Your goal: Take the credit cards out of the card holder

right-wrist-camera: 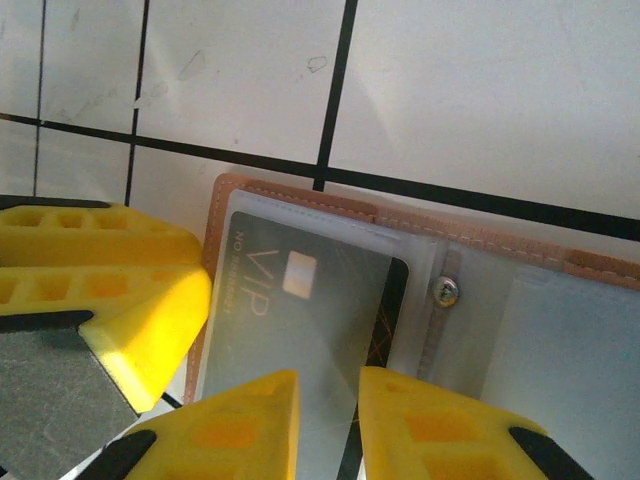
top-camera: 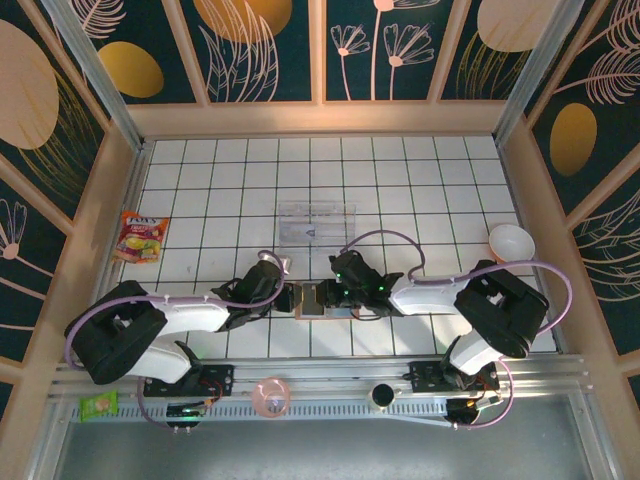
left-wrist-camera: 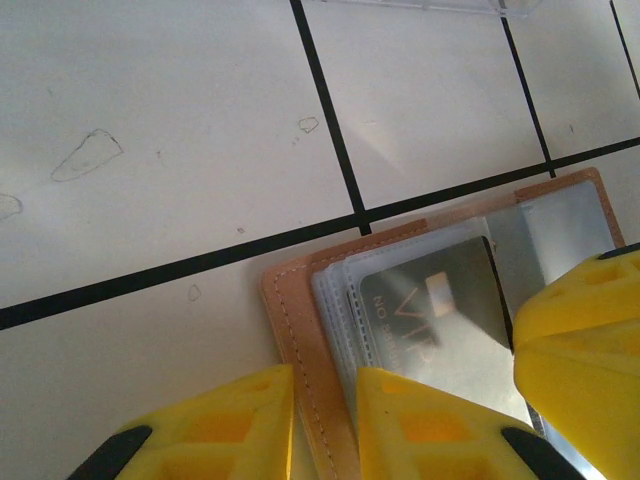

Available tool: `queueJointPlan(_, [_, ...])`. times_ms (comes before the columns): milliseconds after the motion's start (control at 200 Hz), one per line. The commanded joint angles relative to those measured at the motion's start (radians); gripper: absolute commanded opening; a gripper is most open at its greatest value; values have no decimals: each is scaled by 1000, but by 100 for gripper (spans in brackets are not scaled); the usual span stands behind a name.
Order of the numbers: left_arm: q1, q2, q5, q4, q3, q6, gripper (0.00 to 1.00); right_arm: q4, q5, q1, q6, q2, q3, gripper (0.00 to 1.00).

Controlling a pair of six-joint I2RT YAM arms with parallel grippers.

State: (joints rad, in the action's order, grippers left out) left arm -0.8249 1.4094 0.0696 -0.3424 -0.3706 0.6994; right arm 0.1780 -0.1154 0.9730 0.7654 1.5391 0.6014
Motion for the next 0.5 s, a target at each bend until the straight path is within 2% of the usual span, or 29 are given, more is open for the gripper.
queueJointPlan(0, [-2,15,7,-15,7,-9,21,-116,127,33,10,3,39,23])
queueJointPlan(120, [-2,12,4,-10,7,-9,21,-160,196,59,7,-10,62,24])
queueJointPlan(270, [-2,2,-6,1,11,-10,20,-174,224,69,8,-9,70,25])
queueJointPlan(490, [-1,-61,-28,44,11,-16,21,-180,268,84,-7,-41,72,31])
